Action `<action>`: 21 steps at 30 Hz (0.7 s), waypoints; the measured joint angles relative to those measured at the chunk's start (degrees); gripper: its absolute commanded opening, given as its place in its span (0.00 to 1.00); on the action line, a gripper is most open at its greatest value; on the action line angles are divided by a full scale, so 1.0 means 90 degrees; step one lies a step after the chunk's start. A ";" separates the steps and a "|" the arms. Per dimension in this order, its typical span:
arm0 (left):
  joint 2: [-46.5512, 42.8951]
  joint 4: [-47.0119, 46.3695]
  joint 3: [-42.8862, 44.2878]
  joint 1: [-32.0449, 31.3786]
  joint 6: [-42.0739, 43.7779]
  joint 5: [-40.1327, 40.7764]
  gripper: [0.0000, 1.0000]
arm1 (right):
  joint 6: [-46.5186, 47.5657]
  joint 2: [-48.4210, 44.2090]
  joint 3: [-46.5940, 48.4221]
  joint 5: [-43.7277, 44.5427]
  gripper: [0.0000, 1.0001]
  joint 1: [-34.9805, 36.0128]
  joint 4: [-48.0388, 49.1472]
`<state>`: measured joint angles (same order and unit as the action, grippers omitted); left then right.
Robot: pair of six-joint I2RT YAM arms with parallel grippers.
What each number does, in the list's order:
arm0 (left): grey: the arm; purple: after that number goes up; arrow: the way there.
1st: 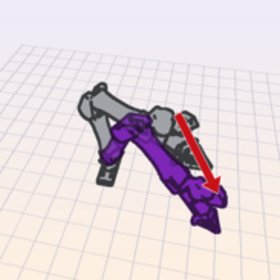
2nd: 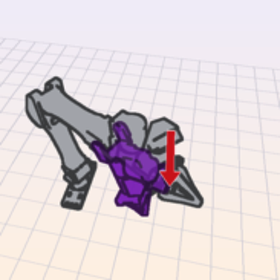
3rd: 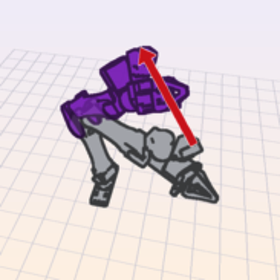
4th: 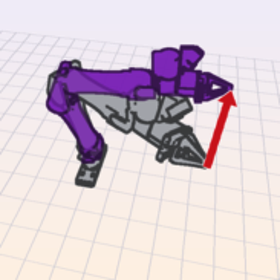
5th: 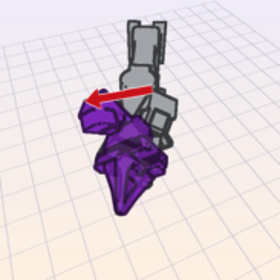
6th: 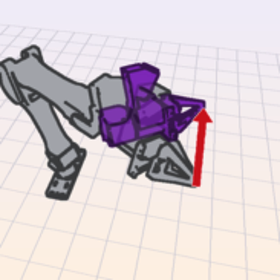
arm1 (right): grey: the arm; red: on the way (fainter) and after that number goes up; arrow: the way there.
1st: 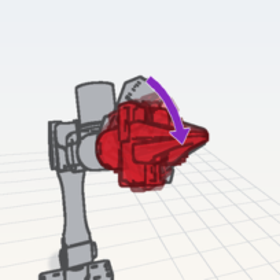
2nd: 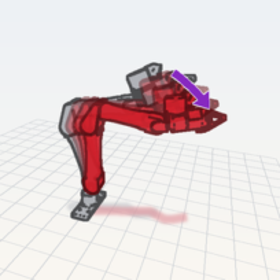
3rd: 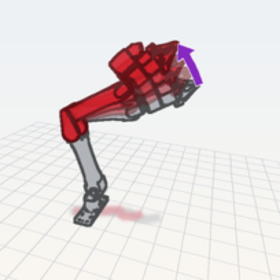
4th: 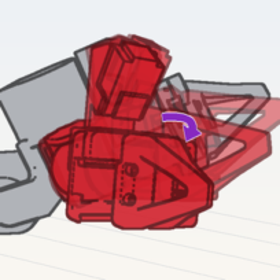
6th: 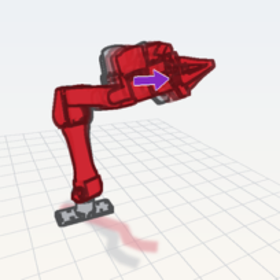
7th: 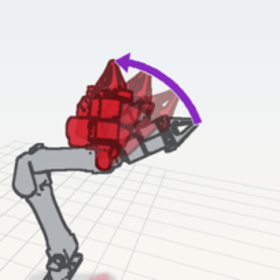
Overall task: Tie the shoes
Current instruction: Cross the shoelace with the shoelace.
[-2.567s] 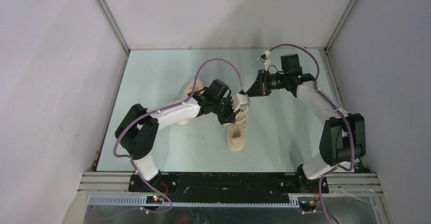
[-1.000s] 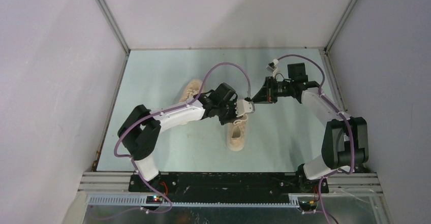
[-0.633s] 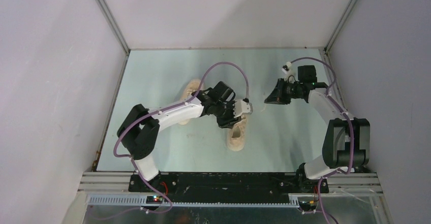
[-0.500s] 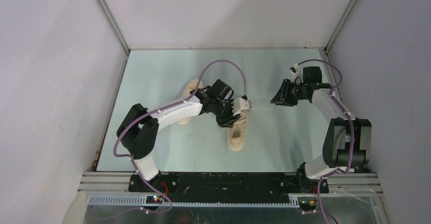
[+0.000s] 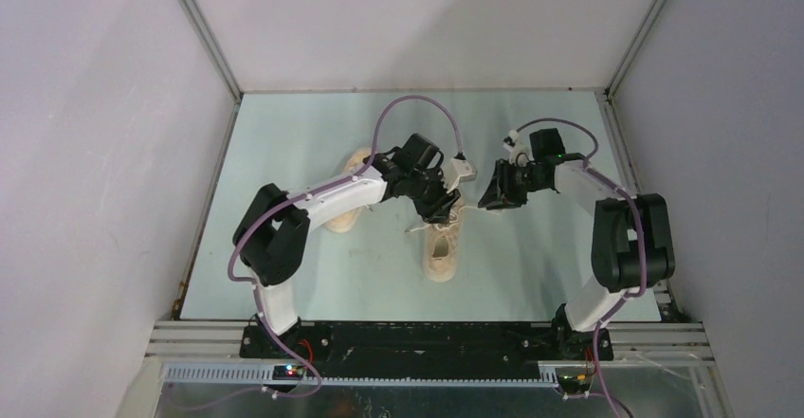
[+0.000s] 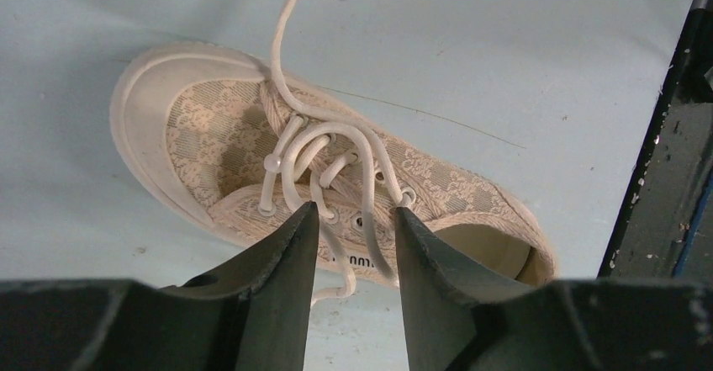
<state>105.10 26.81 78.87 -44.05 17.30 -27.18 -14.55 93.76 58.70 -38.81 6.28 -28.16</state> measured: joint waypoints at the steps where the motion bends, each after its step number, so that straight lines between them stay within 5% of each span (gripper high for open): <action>1: 0.0007 0.0019 0.0000 0.0000 -0.0032 0.0002 0.45 | 0.0005 0.0138 0.0036 -0.0092 0.34 0.0087 -0.0007; 9: -0.0199 0.0022 -0.0342 0.0024 -0.0073 0.0168 0.52 | 0.0012 0.1003 0.0556 -0.0578 0.21 0.1020 -0.0032; 21: -0.0437 -0.0063 -0.0515 0.0168 -0.0282 0.0311 0.50 | -0.0005 0.1333 0.0901 -0.0733 0.30 0.1166 -0.0063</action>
<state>101.16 26.24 74.24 -42.54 14.76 -24.38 -14.59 105.75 66.81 -45.41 16.78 -28.73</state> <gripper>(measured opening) 0.506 0.314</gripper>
